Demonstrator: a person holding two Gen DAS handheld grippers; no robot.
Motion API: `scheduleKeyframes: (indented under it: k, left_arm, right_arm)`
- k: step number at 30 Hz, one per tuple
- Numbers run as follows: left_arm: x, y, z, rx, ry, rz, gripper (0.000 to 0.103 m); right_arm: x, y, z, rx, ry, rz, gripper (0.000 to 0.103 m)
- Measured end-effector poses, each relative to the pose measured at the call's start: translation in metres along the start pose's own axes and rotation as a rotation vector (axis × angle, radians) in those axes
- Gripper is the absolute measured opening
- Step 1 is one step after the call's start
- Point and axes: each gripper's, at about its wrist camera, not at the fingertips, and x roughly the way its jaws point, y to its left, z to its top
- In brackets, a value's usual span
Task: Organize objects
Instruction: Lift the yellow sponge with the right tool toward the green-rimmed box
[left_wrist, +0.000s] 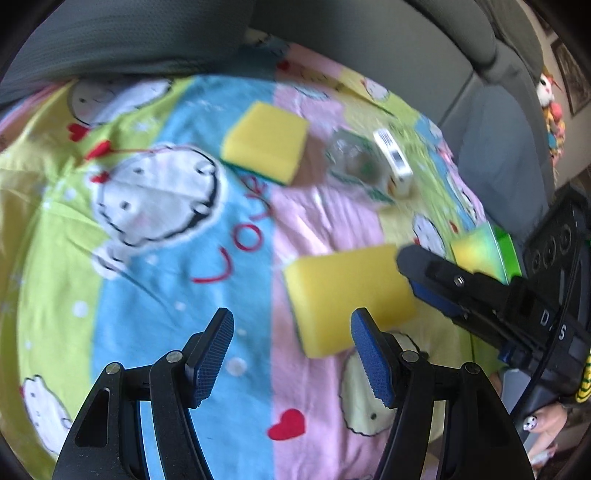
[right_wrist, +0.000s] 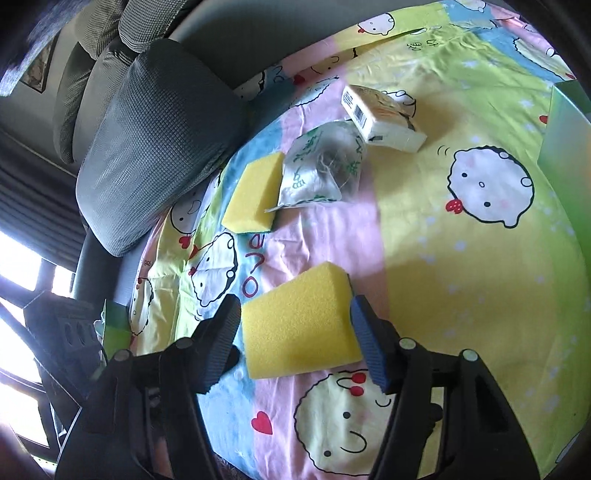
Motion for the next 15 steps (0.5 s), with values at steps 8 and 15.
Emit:
scheduleKeyframes:
  k: [8, 15]
  left_arm:
    - [0.012, -0.014, -0.005, 0.042, 0.034, -0.028, 0.067]
    - [0.019, -0.025, -0.007, 0.073, 0.033, -0.042, 0.058]
  right_arm:
    - [0.010, -0.005, 0.001, -0.001, 0.033, -0.024, 0.054]
    - [0.020, -0.011, 0.002, 0.014, 0.070, -0.032, 0.049]
